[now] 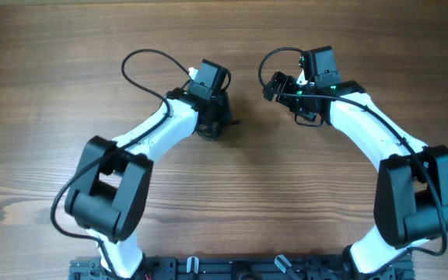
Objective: Untangle cables
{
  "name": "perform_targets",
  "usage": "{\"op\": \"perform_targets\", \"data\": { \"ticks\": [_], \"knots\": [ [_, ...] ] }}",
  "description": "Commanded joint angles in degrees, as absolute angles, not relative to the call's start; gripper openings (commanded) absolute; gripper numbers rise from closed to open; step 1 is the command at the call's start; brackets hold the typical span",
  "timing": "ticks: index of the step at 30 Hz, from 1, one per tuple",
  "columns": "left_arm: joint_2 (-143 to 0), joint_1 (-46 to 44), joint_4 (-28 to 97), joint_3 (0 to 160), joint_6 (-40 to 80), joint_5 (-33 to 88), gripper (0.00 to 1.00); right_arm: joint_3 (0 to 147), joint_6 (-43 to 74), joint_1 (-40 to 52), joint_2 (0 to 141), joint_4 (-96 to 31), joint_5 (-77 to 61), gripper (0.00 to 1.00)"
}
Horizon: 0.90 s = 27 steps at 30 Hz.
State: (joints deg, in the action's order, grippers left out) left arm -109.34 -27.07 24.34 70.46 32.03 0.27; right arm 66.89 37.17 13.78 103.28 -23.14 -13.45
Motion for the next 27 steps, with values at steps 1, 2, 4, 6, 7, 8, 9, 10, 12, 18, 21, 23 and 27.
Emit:
{"op": "perform_targets", "data": {
  "ticks": [1,2,4,6,7,8,9,10,12,18,21,23,27],
  "knots": [
    [-110.43,-27.27,23.49,70.72,31.53,-0.95,0.38,66.96,36.18,13.91,104.38,-22.98,-13.56,1.0],
    [-110.45,-27.27,23.4,70.72,31.53,-0.95,0.39,66.96,36.18,13.91,104.38,-22.98,-13.56,1.0],
    [-110.96,-27.27,22.65,70.72,31.53,-0.95,0.4,66.96,36.18,13.91,104.38,-22.98,-13.56,1.0],
    [-111.57,-27.27,22.35,70.72,31.53,-0.95,0.39,66.96,36.16,13.91,104.38,-22.98,-13.56,1.0],
    [-111.66,-27.27,22.39,70.72,31.53,-0.95,0.29,66.96,36.16,13.91,104.38,-22.96,-13.56,1.0],
    [-111.66,-27.27,22.44,70.72,31.53,-0.93,0.16,66.96,36.18,13.91,104.38,-22.98,-13.56,1.0],
    [-111.63,-27.27,22.44,70.72,31.51,-0.91,0.04,66.96,36.18,13.91,104.38,-22.98,-13.56,1.0],
    [-111.53,-27.27,22.46,70.74,30.72,-0.78,0.04,66.96,36.18,13.91,104.38,-22.98,-13.56,1.0],
    [-110.67,-27.11,22.65,70.85,22.5,2.76,0.04,66.96,36.18,13.91,104.38,-22.98,-13.56,1.0],
    [-98.8,-23.59,28.56,70.89,21.58,3.18,0.04,66.96,36.16,13.91,104.38,-22.98,-13.56,1.0],
    [-93.06,-22.06,27.03,70.89,19.0,3.29,0.04,66.96,36.18,13.91,104.38,-22.98,-13.56,1.0],
    [-92.14,-20.73,26.24,70.89,14.52,11.75,0.04,66.96,36.18,13.91,104.38,-22.98,-13.56,1.0],
    [-93.86,-14.02,26.85,70.83,6.02,37.85,0.04,66.96,38.85,13.91,104.38,-20.78,-13.56,1.0]
  ]
}}
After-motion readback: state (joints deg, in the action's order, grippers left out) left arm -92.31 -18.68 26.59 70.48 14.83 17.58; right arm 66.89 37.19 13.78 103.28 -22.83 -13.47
